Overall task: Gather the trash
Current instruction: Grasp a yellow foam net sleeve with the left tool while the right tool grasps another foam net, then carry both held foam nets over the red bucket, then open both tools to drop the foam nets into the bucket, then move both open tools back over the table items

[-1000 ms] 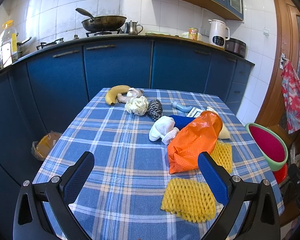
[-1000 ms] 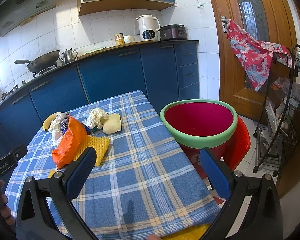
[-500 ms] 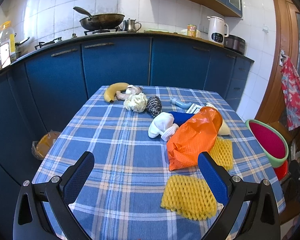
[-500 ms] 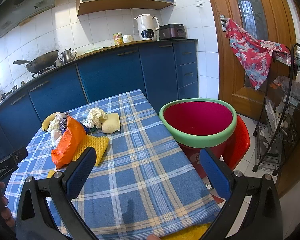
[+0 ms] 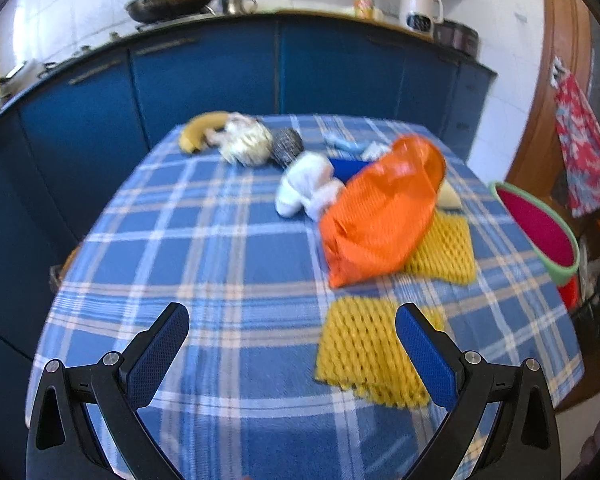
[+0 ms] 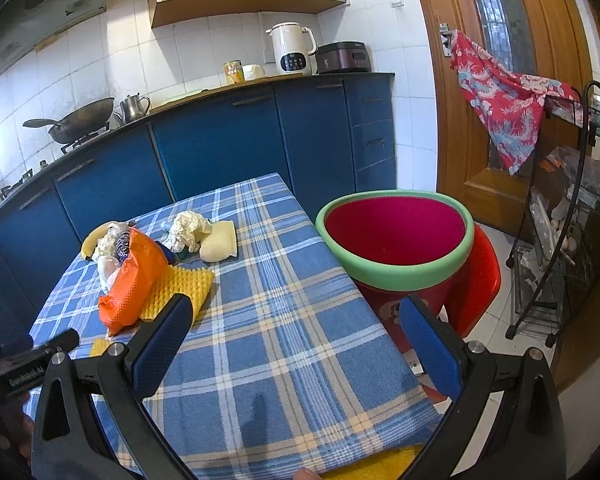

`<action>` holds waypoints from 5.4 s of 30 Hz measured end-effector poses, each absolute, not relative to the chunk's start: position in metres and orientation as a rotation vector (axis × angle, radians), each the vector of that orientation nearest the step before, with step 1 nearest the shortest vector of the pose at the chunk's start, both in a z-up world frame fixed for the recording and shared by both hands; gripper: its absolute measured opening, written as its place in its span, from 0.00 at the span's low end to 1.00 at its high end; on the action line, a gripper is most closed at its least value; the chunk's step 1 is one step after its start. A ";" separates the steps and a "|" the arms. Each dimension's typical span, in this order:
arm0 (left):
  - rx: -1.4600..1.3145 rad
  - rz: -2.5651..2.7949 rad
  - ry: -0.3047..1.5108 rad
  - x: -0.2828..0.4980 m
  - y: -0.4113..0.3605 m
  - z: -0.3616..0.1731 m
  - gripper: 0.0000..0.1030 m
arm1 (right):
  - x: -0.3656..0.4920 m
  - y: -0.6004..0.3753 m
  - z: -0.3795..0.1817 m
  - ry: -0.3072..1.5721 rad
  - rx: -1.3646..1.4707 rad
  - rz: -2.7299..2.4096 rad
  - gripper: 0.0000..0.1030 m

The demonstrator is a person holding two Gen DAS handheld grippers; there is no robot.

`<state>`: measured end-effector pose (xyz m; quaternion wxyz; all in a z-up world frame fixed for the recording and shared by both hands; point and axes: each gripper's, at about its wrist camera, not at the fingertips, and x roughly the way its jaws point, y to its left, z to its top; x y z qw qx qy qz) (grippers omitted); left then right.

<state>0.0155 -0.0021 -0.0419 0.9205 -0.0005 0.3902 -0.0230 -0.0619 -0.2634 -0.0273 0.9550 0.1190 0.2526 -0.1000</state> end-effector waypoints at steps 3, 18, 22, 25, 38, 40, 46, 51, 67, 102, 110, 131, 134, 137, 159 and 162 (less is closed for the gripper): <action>0.011 -0.081 0.848 0.019 -0.007 -0.052 0.94 | -0.060 -0.266 -0.030 0.524 0.247 -0.205 0.98; -0.097 -0.314 0.909 0.020 -0.011 -0.061 0.12 | -0.043 -0.259 -0.034 0.578 0.241 -0.154 0.98; -0.113 -0.315 0.867 0.023 -0.001 -0.047 0.12 | -0.034 -0.252 -0.029 0.596 0.220 -0.118 0.91; -0.114 -0.298 0.815 0.026 0.010 -0.031 0.12 | -0.024 -0.244 -0.025 0.616 0.205 -0.074 0.86; -0.213 -0.234 0.679 0.067 0.083 -0.005 0.12 | 0.048 -0.198 -0.047 0.853 0.255 0.050 0.69; -0.242 -0.239 0.672 0.074 0.093 -0.006 0.12 | 0.056 -0.194 -0.052 0.882 0.256 0.032 0.65; -0.327 -0.349 0.723 0.097 0.109 -0.019 0.12 | 0.072 -0.188 -0.071 0.980 0.341 0.000 0.53; -0.326 -0.369 0.712 0.100 0.107 -0.020 0.12 | 0.079 -0.187 -0.076 0.973 0.375 -0.016 0.41; -0.249 -0.359 0.641 0.072 0.067 0.022 0.12 | 0.039 -0.198 -0.009 0.714 0.268 0.050 0.12; 0.060 -0.698 0.727 0.126 -0.244 0.031 0.12 | 0.016 -0.419 0.001 0.584 0.412 -0.195 0.12; 0.121 -0.719 0.804 0.148 -0.301 -0.012 0.13 | 0.026 -0.457 -0.036 0.616 0.470 -0.277 0.12; 0.093 -0.593 0.865 0.157 -0.294 -0.019 0.50 | 0.029 -0.474 -0.054 0.613 0.536 -0.319 0.31; 0.089 -0.592 0.852 0.149 -0.287 -0.009 0.50 | 0.022 -0.470 -0.045 0.593 0.552 -0.299 0.31; 0.077 -0.585 0.828 0.139 -0.275 0.005 0.50 | 0.015 -0.464 -0.037 0.574 0.553 -0.272 0.35; -0.019 -0.415 0.699 0.083 -0.153 0.063 0.55 | -0.011 -0.376 0.023 0.509 0.473 -0.118 0.43; -0.035 -0.384 0.698 0.080 -0.131 0.062 0.55 | -0.009 -0.362 0.026 0.512 0.466 -0.097 0.43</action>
